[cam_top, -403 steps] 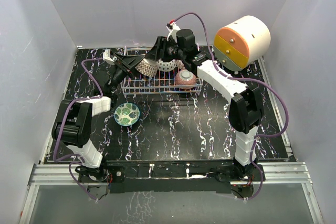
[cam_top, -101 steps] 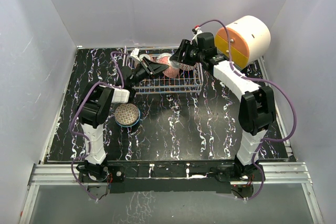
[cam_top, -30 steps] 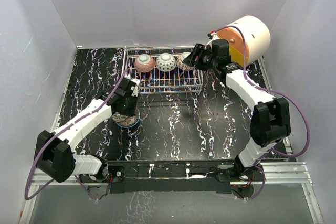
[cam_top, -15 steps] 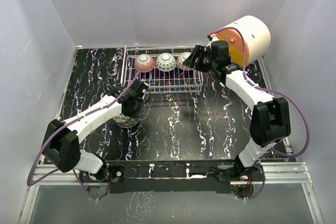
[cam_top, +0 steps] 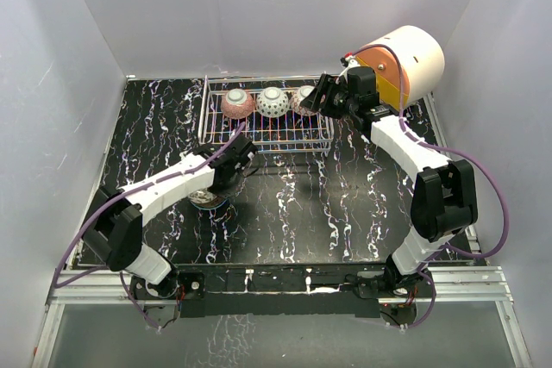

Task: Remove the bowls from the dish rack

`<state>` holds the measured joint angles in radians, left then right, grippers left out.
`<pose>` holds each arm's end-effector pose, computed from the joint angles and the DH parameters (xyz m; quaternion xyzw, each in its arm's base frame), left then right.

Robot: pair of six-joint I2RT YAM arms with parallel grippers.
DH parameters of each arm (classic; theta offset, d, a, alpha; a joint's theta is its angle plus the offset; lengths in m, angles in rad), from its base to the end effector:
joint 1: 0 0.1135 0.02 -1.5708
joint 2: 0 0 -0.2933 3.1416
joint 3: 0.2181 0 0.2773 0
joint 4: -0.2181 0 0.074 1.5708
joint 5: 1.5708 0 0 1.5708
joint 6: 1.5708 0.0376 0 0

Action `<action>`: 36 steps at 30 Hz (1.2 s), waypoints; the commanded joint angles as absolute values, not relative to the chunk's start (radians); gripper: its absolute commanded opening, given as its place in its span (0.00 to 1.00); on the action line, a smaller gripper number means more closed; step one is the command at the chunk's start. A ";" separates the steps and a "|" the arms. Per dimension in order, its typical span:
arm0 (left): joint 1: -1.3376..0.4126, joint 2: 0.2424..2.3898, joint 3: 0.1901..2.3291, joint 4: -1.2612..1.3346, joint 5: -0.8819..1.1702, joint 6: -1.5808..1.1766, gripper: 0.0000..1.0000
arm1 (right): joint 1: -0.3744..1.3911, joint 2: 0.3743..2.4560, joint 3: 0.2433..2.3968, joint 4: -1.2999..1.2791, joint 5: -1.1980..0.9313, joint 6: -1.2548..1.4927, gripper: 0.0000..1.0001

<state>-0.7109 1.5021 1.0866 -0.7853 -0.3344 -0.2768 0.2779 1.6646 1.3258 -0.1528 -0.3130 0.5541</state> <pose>0.2440 -0.1938 0.2496 0.1788 0.9531 0.0581 0.2372 0.4003 0.1262 0.3203 0.0373 0.8504 0.3274 0.4102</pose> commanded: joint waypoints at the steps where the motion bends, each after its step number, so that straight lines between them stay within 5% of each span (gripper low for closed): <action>1: -0.721 1.510 1.114 -0.846 -0.394 -0.269 0.00 | 0.270 1.646 1.341 -0.100 -0.313 0.541 0.60; 7: -0.727 1.521 1.135 -0.855 -0.379 -0.264 0.00 | 0.269 1.645 1.340 -0.101 -0.311 0.541 0.60; 13: -0.729 1.529 1.155 -0.851 -0.328 -0.261 0.19 | 0.268 1.645 1.336 -0.100 -0.310 0.539 0.60; 21: -0.730 1.541 1.161 -0.866 -0.315 -0.263 0.24 | 0.268 1.653 1.339 -0.100 -0.313 0.540 0.60; 28: -0.730 1.499 1.196 -0.863 -0.239 -0.269 0.50 | 0.268 1.659 1.335 -0.097 -0.318 0.542 0.60; 36: -0.729 1.494 1.221 -0.873 -0.244 -0.277 0.45 | 0.268 1.656 1.331 -0.095 -0.320 0.543 0.60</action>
<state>-0.7235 1.5299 1.1896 -0.8421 -0.2588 -0.2714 0.2726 1.6650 1.3258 -0.1528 -0.3134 0.5518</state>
